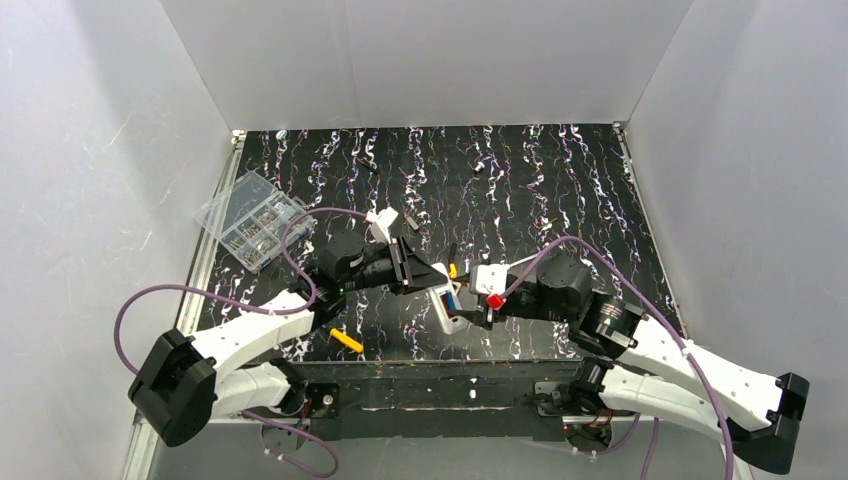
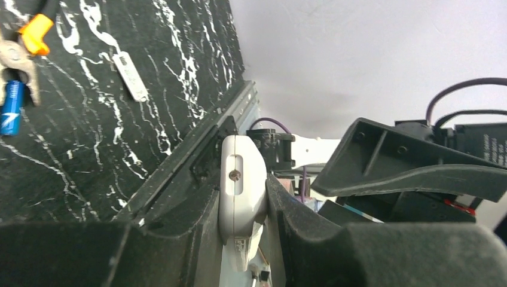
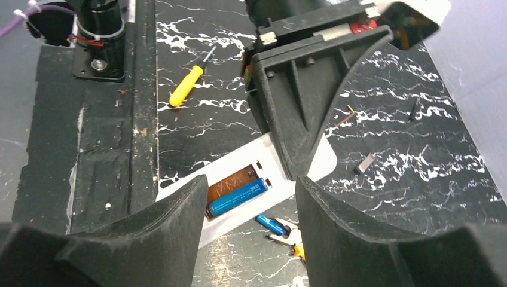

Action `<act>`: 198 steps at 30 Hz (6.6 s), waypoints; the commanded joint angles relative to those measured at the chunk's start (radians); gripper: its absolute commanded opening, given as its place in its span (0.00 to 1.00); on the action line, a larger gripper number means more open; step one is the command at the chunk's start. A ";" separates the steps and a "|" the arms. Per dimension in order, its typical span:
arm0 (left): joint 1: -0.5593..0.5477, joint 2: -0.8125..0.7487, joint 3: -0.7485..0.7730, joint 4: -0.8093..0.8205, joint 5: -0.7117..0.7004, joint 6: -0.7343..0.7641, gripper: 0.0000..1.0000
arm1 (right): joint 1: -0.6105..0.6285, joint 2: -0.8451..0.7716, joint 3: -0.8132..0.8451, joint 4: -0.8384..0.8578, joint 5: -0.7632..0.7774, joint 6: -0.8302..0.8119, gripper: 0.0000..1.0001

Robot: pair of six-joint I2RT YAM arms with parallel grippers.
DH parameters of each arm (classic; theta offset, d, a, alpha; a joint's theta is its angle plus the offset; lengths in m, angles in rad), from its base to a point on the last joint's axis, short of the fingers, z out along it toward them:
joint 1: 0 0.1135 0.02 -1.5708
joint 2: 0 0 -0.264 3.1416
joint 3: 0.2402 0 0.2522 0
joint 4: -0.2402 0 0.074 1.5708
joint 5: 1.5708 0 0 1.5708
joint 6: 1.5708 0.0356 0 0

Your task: Load the batteries into the remote control

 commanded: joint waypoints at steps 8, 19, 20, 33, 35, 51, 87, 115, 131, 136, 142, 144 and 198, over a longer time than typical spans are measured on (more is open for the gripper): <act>-0.027 0.012 0.064 0.082 0.131 -0.017 0.00 | -0.042 -0.019 -0.055 0.124 -0.211 -0.052 0.52; -0.033 0.018 0.072 0.072 0.140 -0.010 0.00 | -0.081 -0.025 -0.076 0.158 -0.239 -0.046 0.40; -0.033 0.017 0.072 0.072 0.139 -0.010 0.00 | -0.083 -0.025 -0.075 0.156 -0.241 -0.046 0.39; -0.035 0.031 0.081 0.078 0.142 -0.015 0.00 | -0.089 -0.021 -0.082 0.085 -0.250 -0.051 0.33; -0.035 0.034 0.083 0.081 0.142 -0.017 0.00 | -0.089 -0.022 -0.086 0.076 -0.241 -0.055 0.33; -0.035 0.043 0.090 0.086 0.142 -0.027 0.00 | -0.091 -0.017 -0.088 0.016 -0.226 -0.060 0.32; -0.036 0.040 0.082 0.100 0.131 -0.035 0.00 | -0.091 0.011 -0.078 -0.182 -0.359 -0.104 0.29; -0.035 0.106 0.090 0.342 0.108 -0.198 0.00 | -0.089 -0.013 -0.087 -0.320 -0.289 -0.125 0.18; -0.035 0.100 0.094 0.323 0.118 -0.176 0.00 | -0.089 -0.072 -0.075 -0.330 -0.248 -0.096 0.17; -0.035 0.096 0.075 0.268 0.128 -0.116 0.00 | -0.089 -0.142 -0.007 -0.238 -0.243 -0.013 0.21; -0.035 0.116 0.059 0.249 0.143 -0.083 0.00 | -0.089 -0.195 0.030 -0.023 -0.263 0.131 0.37; -0.035 0.111 0.058 0.248 0.155 -0.070 0.00 | -0.089 -0.200 0.030 0.022 -0.198 0.175 0.42; 0.063 -0.414 0.025 -0.452 -0.076 0.300 0.00 | -0.105 0.935 0.367 -0.432 0.459 1.726 0.53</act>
